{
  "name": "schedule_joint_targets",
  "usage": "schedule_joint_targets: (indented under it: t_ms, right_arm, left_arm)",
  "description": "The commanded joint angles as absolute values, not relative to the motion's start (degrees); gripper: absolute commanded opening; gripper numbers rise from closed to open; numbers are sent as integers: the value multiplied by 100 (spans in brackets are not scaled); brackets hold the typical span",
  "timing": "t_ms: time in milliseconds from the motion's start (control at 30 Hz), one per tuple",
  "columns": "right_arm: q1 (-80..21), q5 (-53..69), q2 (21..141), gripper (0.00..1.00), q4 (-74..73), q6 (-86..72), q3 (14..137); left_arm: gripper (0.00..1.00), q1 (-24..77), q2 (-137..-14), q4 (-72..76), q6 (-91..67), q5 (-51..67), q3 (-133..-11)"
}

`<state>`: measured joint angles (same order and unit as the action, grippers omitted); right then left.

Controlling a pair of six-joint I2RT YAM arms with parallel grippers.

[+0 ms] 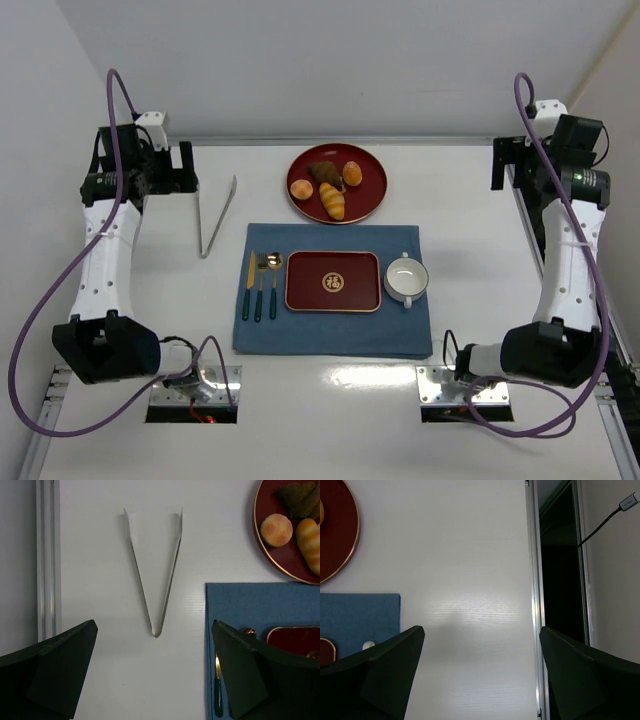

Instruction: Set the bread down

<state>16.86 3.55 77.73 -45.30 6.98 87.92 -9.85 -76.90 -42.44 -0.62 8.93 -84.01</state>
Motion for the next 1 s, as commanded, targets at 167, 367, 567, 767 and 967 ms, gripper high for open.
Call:
schedule_joint_targets:
  t_ms: [167,367,567,767,967]
  right_arm:
    - [1749,773,7576,100,-4473,738,8657]
    - [1749,686,7349,100,-4457,949,8298]
    - [1749,633,7295,100,-4456,1054,8086]
    - [1749,519,7295,100,-4509,1116,8086]
    - [1749,387,7295,100,-4509,1222,8033]
  left_arm:
    - [100,-976,-7576,-4236,246,677,-8095]
    - [100,-976,-7857,-4236,404,677,-7735]
    - [100,-976,-8349,-4044,562,677,-7488]
    - [100,-862,-9016,-3842,633,861,-7436]
    - [100,-809,-10027,-3674,633,694,-7813]
